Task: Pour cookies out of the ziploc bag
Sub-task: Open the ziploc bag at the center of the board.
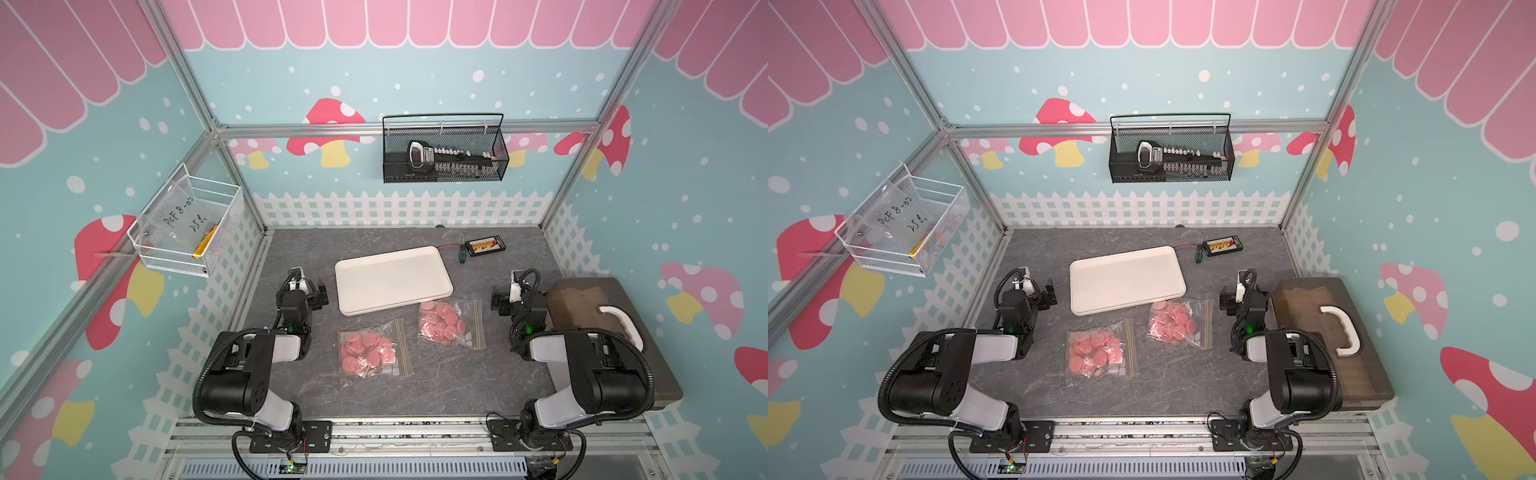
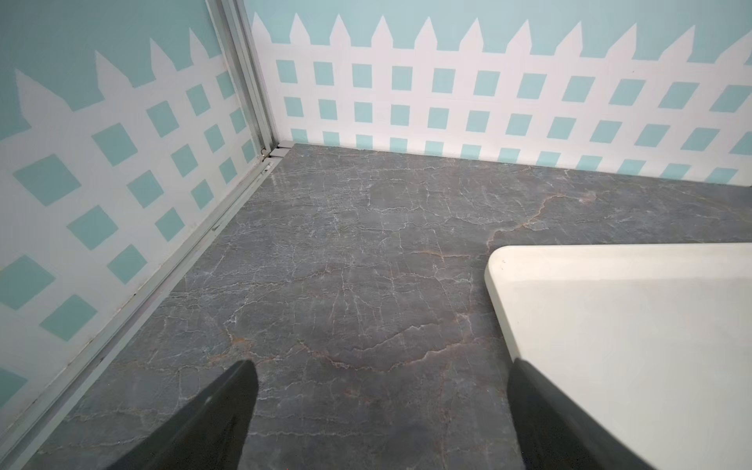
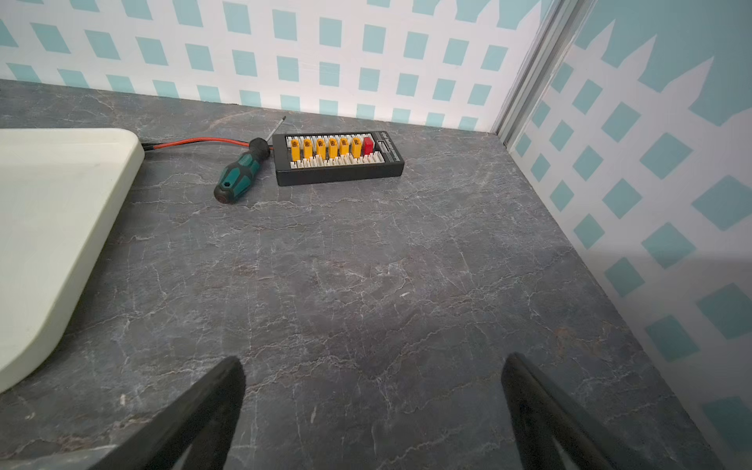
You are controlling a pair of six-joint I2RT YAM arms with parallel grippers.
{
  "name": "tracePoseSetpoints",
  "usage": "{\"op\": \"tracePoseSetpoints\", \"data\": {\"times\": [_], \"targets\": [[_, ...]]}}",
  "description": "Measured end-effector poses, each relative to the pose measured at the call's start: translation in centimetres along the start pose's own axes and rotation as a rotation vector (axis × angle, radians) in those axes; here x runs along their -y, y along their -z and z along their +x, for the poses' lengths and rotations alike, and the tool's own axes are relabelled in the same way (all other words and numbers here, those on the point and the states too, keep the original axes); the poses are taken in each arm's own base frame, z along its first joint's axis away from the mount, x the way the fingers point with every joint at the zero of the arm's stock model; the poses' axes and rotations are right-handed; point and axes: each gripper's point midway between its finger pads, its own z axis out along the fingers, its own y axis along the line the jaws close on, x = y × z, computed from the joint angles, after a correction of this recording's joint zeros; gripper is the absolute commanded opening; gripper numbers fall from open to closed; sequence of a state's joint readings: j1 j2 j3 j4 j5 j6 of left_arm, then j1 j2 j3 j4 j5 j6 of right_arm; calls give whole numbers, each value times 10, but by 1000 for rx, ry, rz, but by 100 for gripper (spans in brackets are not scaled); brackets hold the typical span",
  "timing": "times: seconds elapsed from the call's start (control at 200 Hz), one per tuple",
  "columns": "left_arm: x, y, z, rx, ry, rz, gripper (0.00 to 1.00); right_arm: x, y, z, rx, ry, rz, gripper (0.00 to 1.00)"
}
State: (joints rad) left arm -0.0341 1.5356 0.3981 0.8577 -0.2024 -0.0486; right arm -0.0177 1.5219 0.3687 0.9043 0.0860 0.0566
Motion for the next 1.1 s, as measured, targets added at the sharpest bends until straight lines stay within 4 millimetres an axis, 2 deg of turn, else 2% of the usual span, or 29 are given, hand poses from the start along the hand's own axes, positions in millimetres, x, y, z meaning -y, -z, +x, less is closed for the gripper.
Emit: {"op": "tracePoseSetpoints", "data": {"times": [1.101], "targets": [[6, 0, 1, -5, 1, 40, 100, 0, 0, 0, 0, 0, 0, 99]]}}
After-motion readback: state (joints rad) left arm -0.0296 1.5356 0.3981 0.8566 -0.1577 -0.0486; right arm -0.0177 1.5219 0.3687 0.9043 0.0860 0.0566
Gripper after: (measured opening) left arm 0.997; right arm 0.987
